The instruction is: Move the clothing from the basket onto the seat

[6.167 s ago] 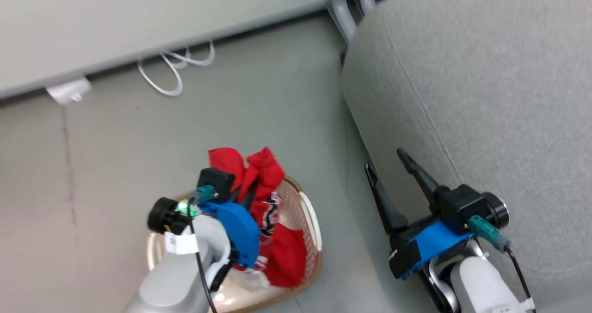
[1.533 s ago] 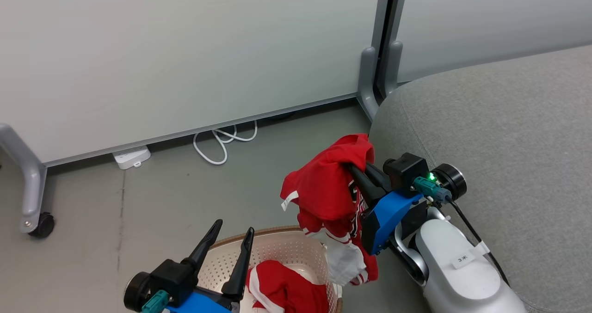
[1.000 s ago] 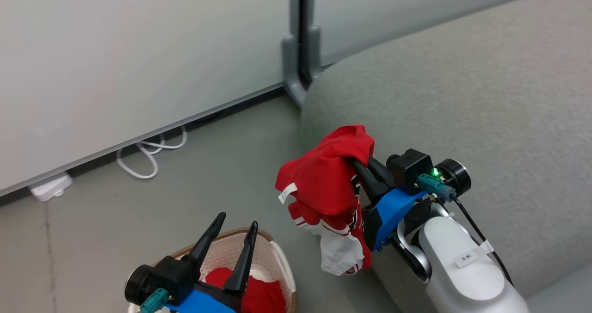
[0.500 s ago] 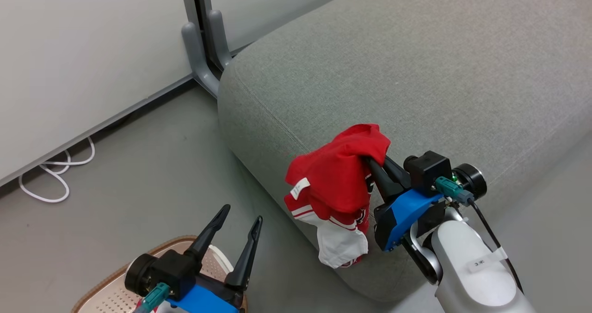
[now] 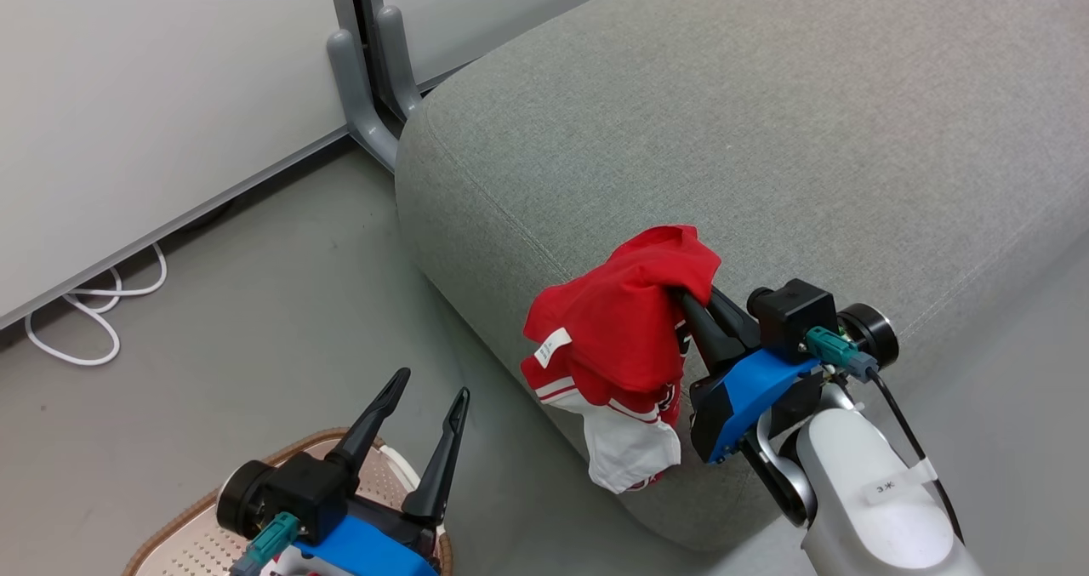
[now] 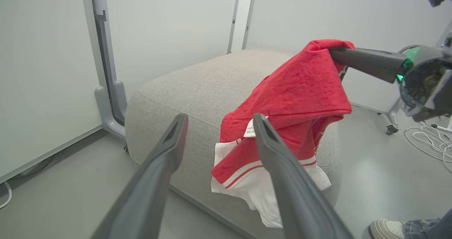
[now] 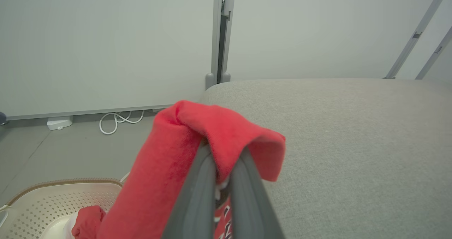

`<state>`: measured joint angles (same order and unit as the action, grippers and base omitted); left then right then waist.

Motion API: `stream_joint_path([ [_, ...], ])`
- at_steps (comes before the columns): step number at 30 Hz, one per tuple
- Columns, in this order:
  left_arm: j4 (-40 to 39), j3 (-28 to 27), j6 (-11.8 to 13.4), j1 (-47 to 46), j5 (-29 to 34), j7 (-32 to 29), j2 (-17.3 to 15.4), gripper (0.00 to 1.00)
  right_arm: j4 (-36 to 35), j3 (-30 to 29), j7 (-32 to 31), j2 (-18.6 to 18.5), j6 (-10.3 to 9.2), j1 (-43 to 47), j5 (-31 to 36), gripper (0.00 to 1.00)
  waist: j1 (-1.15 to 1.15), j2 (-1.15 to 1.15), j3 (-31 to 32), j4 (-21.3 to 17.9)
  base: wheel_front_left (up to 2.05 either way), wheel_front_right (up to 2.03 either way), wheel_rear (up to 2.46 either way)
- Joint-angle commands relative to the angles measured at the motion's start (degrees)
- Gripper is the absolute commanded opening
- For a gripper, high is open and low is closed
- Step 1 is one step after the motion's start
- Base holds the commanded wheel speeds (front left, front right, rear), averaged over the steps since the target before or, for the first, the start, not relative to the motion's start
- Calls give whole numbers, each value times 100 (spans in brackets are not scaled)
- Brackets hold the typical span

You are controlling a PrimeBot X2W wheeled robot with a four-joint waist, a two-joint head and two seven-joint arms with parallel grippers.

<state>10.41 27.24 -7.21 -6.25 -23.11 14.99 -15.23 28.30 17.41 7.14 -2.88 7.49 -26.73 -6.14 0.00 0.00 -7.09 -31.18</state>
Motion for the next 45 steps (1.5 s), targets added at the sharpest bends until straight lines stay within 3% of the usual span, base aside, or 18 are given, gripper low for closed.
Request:
stream_joint_path([
  [1,-15,-29,-38,-2,40,29,-17,100,-22,4,-23,1,1,11,-50,0,0,0,-9,5,0,0,0],
  [9,-351,-95,-38,-230,164,29,-364,100,0,-473,-324,0,1,-927,148,0,0,0,-710,199,0,0,0],
  [12,-566,-64,-38,-387,163,29,-600,100,59,-1041,-466,4,1,-1581,322,0,0,0,-1158,356,0,0,0],
  [17,-968,38,-38,-699,118,29,-987,100,17,-2293,-738,-21,0,-2571,1161,0,0,0,-1904,697,0,0,0],
  [23,-1474,23,-38,-1080,97,28,-1359,100,-575,-3767,-1064,-385,2,-3311,1911,0,0,0,-2763,1136,0,0,0],
  [29,-1884,-171,-38,-1272,121,29,-1452,100,-779,-4452,-1134,-683,0,-3136,2523,0,0,0,-3321,1424,0,0,0],
  [36,-2057,-248,-38,-1397,157,29,-1438,100,-500,-5294,-817,-365,0,-2732,2902,0,0,0,-3569,1641,0,0,0],
  [45,-1938,-342,-39,-1236,107,29,-1317,100,-170,-5579,-468,-138,0,-2567,3244,0,0,0,-3376,1708,0,0,0],
])
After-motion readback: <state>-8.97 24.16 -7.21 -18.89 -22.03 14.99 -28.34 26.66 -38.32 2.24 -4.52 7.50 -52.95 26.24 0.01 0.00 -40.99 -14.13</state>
